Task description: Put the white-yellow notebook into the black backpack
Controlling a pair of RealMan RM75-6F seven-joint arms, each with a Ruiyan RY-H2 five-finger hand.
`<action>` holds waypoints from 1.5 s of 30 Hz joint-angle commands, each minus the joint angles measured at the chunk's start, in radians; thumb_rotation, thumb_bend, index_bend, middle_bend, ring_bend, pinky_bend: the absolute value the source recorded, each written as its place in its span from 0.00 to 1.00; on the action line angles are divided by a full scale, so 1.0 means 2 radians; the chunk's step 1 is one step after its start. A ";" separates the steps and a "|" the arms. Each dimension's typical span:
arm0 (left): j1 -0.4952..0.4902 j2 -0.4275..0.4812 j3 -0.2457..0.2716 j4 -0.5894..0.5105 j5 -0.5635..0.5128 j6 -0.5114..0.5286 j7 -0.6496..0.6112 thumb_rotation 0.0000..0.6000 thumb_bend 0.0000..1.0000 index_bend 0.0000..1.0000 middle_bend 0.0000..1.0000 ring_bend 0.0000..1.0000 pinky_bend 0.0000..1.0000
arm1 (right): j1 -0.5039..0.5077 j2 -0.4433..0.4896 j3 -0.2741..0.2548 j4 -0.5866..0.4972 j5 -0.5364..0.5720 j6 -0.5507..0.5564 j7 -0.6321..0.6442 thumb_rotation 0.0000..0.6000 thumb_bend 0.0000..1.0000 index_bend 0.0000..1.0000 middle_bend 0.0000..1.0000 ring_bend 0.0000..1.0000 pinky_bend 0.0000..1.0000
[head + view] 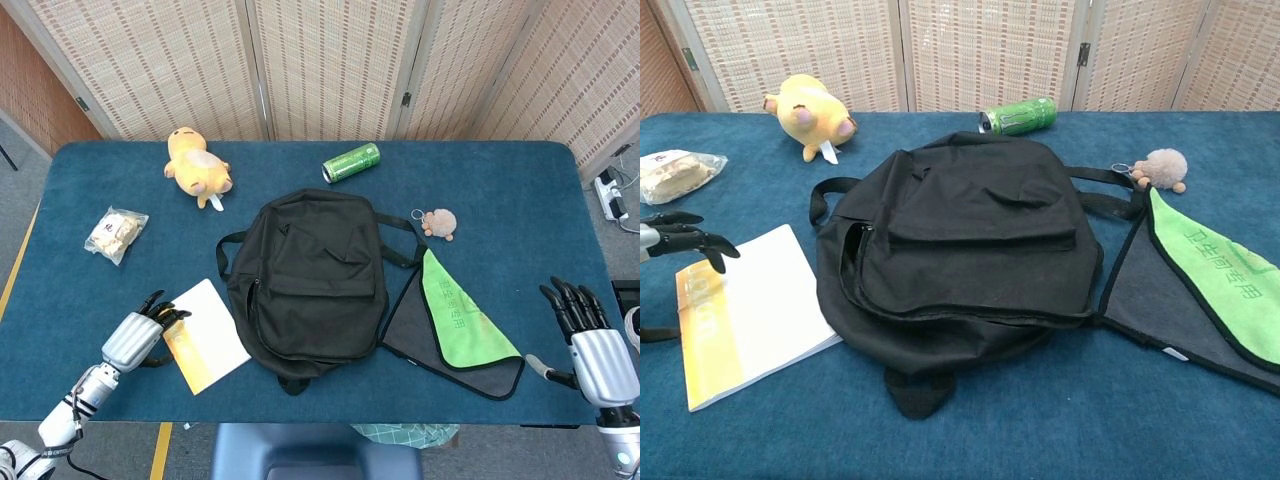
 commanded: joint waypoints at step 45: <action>-0.010 -0.021 0.006 0.019 -0.015 -0.045 -0.051 1.00 0.28 0.22 0.33 0.21 0.08 | -0.001 0.001 0.001 -0.005 0.006 -0.001 -0.006 1.00 0.16 0.00 0.05 0.04 0.00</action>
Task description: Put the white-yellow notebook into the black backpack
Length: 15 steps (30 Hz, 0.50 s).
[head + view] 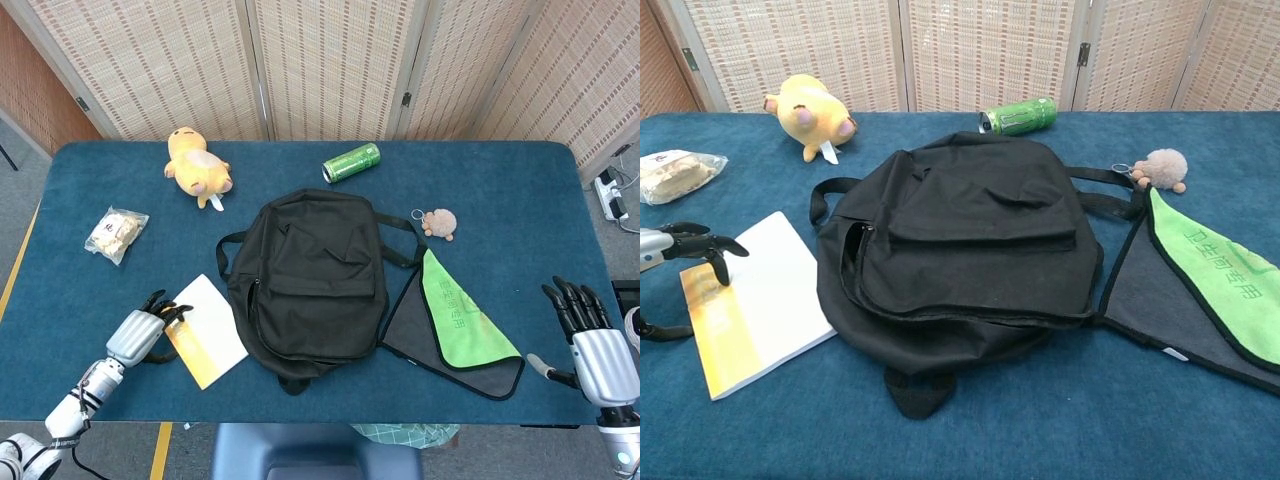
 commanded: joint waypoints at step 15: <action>0.007 -0.043 0.002 0.059 0.015 0.044 -0.058 1.00 0.43 0.33 0.43 0.30 0.13 | -0.004 0.000 0.000 0.005 0.000 0.006 0.007 1.00 0.16 0.00 0.06 0.04 0.00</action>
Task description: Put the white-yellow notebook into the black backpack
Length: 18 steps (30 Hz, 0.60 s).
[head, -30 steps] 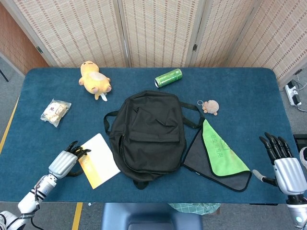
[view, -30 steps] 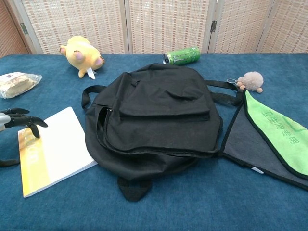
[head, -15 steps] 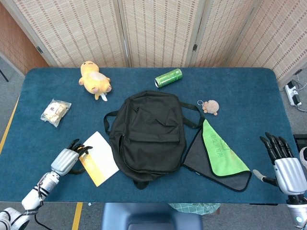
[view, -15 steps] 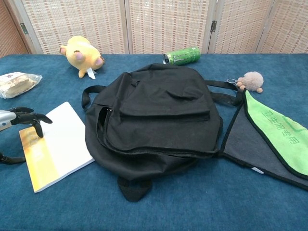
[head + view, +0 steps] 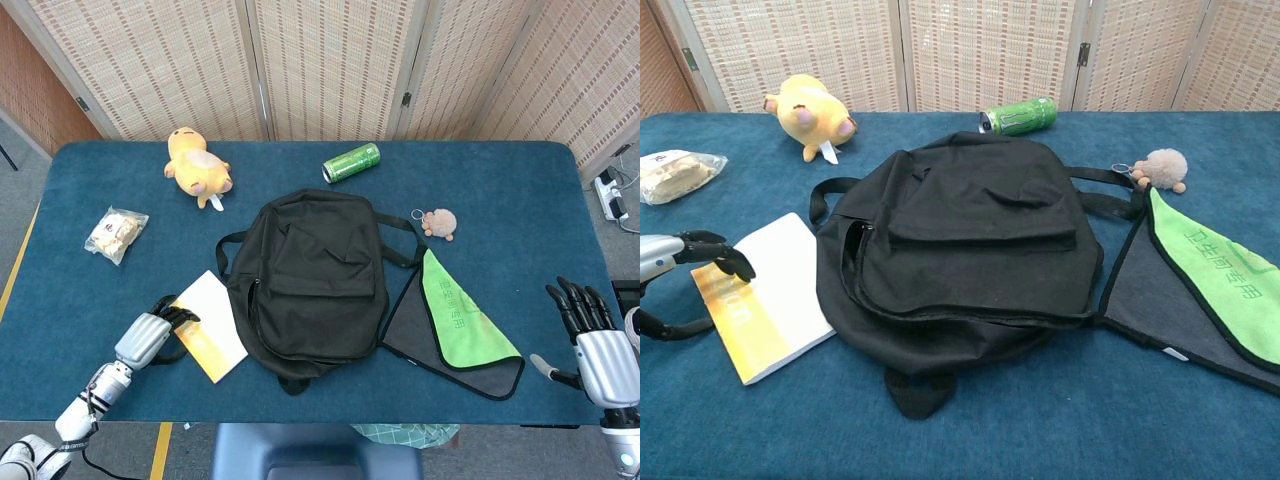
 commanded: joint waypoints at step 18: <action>-0.021 -0.024 -0.024 -0.016 0.009 0.043 0.021 1.00 0.46 0.37 0.45 0.33 0.16 | -0.012 0.000 -0.001 0.014 -0.006 0.022 0.022 1.00 0.16 0.00 0.05 0.04 0.00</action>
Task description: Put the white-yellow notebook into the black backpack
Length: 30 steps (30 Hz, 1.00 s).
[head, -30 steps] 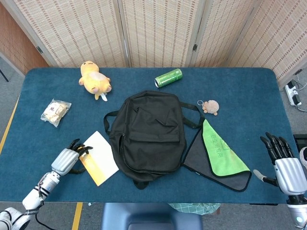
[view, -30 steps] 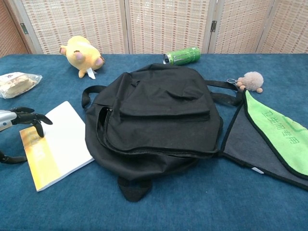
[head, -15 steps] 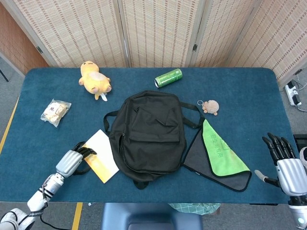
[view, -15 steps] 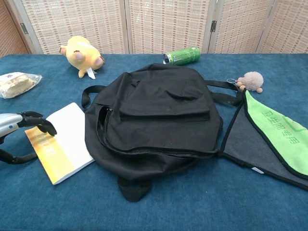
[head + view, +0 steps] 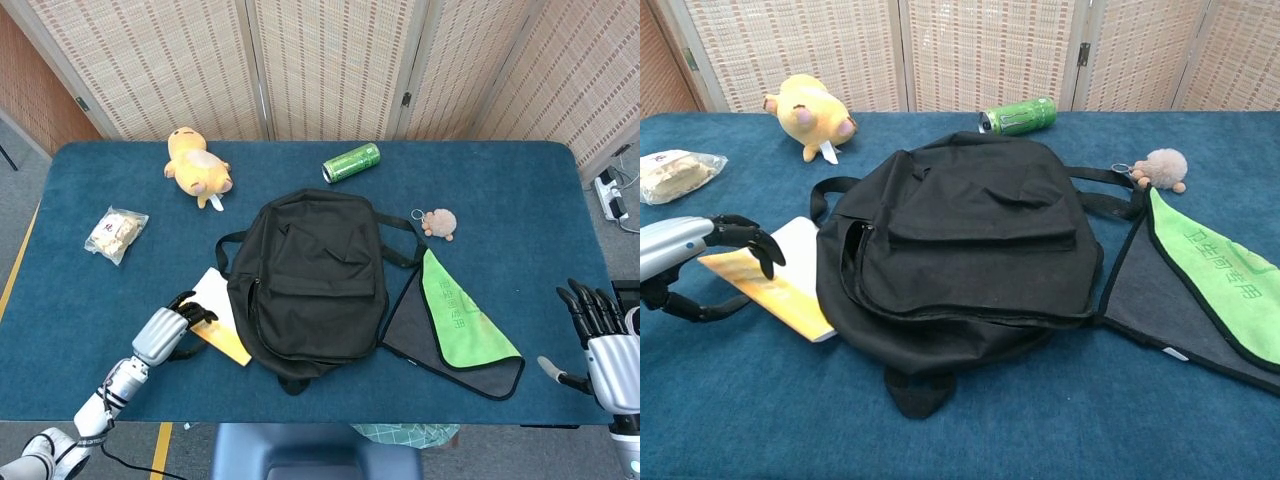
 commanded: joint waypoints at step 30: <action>-0.043 -0.047 -0.027 0.026 0.011 0.029 0.100 1.00 0.44 0.54 0.49 0.42 0.24 | -0.005 -0.003 0.002 0.018 0.002 0.006 0.021 1.00 0.16 0.00 0.05 0.04 0.00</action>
